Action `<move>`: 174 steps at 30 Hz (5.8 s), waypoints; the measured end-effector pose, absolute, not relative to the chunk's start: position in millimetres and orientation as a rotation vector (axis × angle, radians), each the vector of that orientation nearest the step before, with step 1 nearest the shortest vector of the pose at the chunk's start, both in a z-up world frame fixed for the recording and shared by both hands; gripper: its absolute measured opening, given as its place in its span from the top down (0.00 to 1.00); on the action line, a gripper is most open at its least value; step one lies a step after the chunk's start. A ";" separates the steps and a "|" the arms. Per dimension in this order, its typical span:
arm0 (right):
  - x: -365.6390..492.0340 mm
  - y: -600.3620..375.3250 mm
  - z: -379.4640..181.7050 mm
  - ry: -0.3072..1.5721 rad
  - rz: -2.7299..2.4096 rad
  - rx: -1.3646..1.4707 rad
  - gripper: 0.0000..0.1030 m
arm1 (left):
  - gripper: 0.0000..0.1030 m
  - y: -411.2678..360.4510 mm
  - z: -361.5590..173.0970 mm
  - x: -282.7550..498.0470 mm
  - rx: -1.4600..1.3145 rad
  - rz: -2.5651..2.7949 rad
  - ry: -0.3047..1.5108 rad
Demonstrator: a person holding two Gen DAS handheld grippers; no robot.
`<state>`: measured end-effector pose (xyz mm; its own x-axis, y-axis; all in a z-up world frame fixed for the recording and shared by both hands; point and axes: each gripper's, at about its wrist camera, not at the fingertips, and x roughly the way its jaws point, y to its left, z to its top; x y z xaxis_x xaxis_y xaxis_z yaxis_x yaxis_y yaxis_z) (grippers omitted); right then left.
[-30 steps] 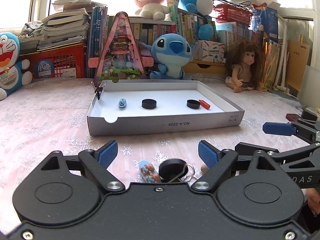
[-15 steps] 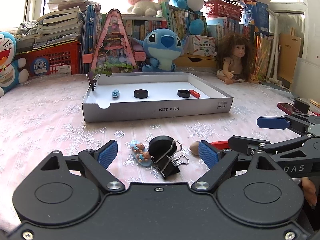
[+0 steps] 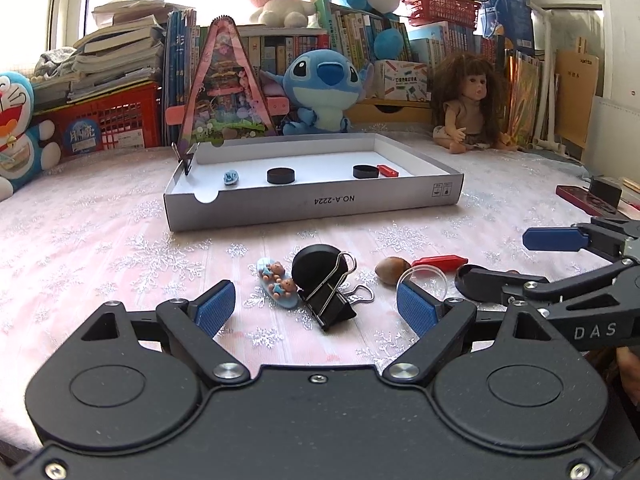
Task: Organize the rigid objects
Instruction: 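Grasp the black binder clip with the left tool while the right tool grasps the brown nut, then carry the binder clip and brown nut over the white tray with both tools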
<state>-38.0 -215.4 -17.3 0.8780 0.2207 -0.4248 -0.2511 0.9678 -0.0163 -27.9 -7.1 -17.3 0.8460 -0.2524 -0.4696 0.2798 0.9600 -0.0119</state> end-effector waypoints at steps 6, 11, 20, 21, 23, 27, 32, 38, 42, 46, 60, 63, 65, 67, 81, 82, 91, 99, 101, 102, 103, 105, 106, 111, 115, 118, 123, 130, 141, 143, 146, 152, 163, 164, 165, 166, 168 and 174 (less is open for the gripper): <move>-42.6 -216.2 -21.3 0.443 0.243 -0.075 0.10 | 0.18 -7.0 -20.0 -27.0 0.057 -0.269 0.501; -45.0 -216.6 -22.3 0.445 0.251 -0.074 0.10 | 0.23 -7.7 -20.5 -27.0 0.060 -0.271 0.504; -47.2 -217.4 -23.4 0.450 0.251 -0.064 0.10 | 0.37 -8.4 -19.4 -27.3 0.058 -0.279 0.512; -47.2 -217.5 -23.5 0.450 0.252 -0.063 0.10 | 0.39 -8.5 -19.3 -27.6 0.059 -0.280 0.510; -47.9 -217.8 -23.8 0.451 0.255 -0.062 0.10 | 0.47 -8.2 -19.5 -28.1 0.057 -0.284 0.509; -49.3 -217.8 -23.6 0.447 0.265 -0.059 0.15 | 0.63 -5.4 -18.8 -28.8 0.036 -0.285 0.505; -51.7 -215.8 -23.1 0.437 0.273 -0.063 0.31 | 0.79 -0.6 -18.1 -28.1 0.003 -0.297 0.511; -53.3 -214.5 -23.3 0.438 0.283 -0.073 0.49 | 0.79 -0.9 -18.2 -28.7 0.007 -0.299 0.511; -54.7 -214.4 -23.4 0.438 0.294 -0.070 0.53 | 0.79 -3.1 -18.4 -29.6 0.006 -0.320 0.512; -56.4 -213.4 -23.4 0.436 0.308 -0.072 0.54 | 0.79 -5.5 -18.9 -30.8 0.004 -0.331 0.511; -60.7 -215.5 -22.9 0.433 0.316 -0.075 0.55 | 0.78 -5.0 -18.7 -30.3 -0.008 -0.328 0.513; -61.9 -218.0 -22.8 0.431 0.307 -0.070 0.54 | 0.78 -2.5 -18.7 -29.9 -0.015 -0.309 0.514; -62.1 -220.2 -22.6 0.428 0.295 -0.066 0.54 | 0.78 -0.4 -18.0 -29.3 -0.020 -0.292 0.513; -61.7 -221.6 -22.7 0.427 0.285 -0.063 0.54 | 0.77 1.6 -17.2 -28.5 -0.028 -0.278 0.511; -57.3 -229.2 -25.2 0.424 0.188 -0.053 0.52 | 0.76 -2.8 -18.7 -14.9 -0.037 -0.292 0.525; -57.0 -229.3 -25.3 0.426 0.189 -0.052 0.59 | 0.82 -3.1 -18.6 -15.6 -0.038 -0.299 0.525; -55.4 -225.8 -18.5 0.414 0.206 -0.062 0.74 | 0.82 -2.6 -10.1 -18.4 -0.047 -0.297 0.516; -43.7 -228.4 -8.7 0.404 0.179 -0.049 0.74 | 0.82 3.4 5.9 -10.0 -0.052 -0.259 0.504; -40.1 -228.0 -6.7 0.406 0.173 -0.047 0.74 | 0.82 6.5 8.7 -5.4 -0.064 -0.248 0.509; -38.3 -227.9 -5.8 0.408 0.170 -0.045 0.74 | 0.82 7.8 9.9 -3.0 -0.067 -0.243 0.511; -36.5 -227.9 -5.1 0.409 0.167 -0.043 0.74 | 0.82 8.5 11.4 -0.5 -0.068 -0.237 0.514; -32.1 -227.9 -3.5 0.412 0.160 -0.044 0.74 | 0.82 8.3 13.1 2.9 -0.063 -0.226 0.517; -29.9 -227.8 -2.9 0.415 0.156 -0.045 0.74 | 0.82 7.6 13.7 4.4 -0.058 -0.219 0.519; -16.7 -230.0 -0.9 0.439 0.138 -0.021 0.74 | 0.82 3.5 14.7 15.8 -0.029 -0.185 0.553; -8.7 -230.6 0.5 0.450 0.127 -0.013 0.74 | 0.82 1.4 19.0 26.9 -0.024 -0.160 0.571; -3.6 -230.8 3.0 0.448 0.121 -0.015 0.74 | 0.82 -0.8 21.7 36.6 -0.015 -0.152 0.584; 4.6 -231.2 7.9 0.446 0.117 -0.009 0.74 | 0.82 -5.8 23.3 49.9 -0.011 -0.147 0.600; 20.3 -229.5 14.5 0.444 0.116 -0.008 0.74 | 0.82 -8.2 30.5 69.7 -0.026 -0.142 0.606; 59.0 -228.6 26.1 0.443 0.111 -0.004 0.74 | 0.82 3.0 51.0 110.7 -0.051 -0.118 0.547; 67.6 -228.3 27.5 0.443 0.112 -0.001 0.74 | 0.82 5.9 53.8 119.8 -0.057 -0.106 0.540; 81.4 -228.8 29.7 0.446 0.110 0.010 0.74 | 0.82 12.1 55.3 134.0 -0.057 -0.089 0.526; 106.6 -230.5 28.2 0.473 0.114 0.060 0.74 | 0.82 19.2 48.5 155.9 -0.073 -0.094 0.537; 140.9 -206.2 15.7 0.525 0.174 0.074 0.74 | 0.82 -3.4 19.6 191.7 -0.086 -0.121 0.611; 143.9 -204.7 14.8 0.530 0.185 0.080 0.74 | 0.82 -3.8 17.7 194.5 -0.086 -0.115 0.612; 146.5 -203.7 14.1 0.531 0.201 0.091 0.74 | 0.82 -3.3 16.1 197.7 -0.089 -0.111 0.614; 149.3 -202.6 13.6 0.534 0.223 0.105 0.74 | 0.82 -3.1 14.5 201.0 -0.093 -0.106 0.616; 155.1 -198.8 12.5 0.542 0.237 0.113 0.74 | 0.82 -2.1 11.4 208.0 -0.100 -0.095 0.623; 174.7 -184.6 4.4 0.562 0.235 0.089 0.74 | 0.81 -0.8 4.5 223.8 -0.118 -0.071 0.630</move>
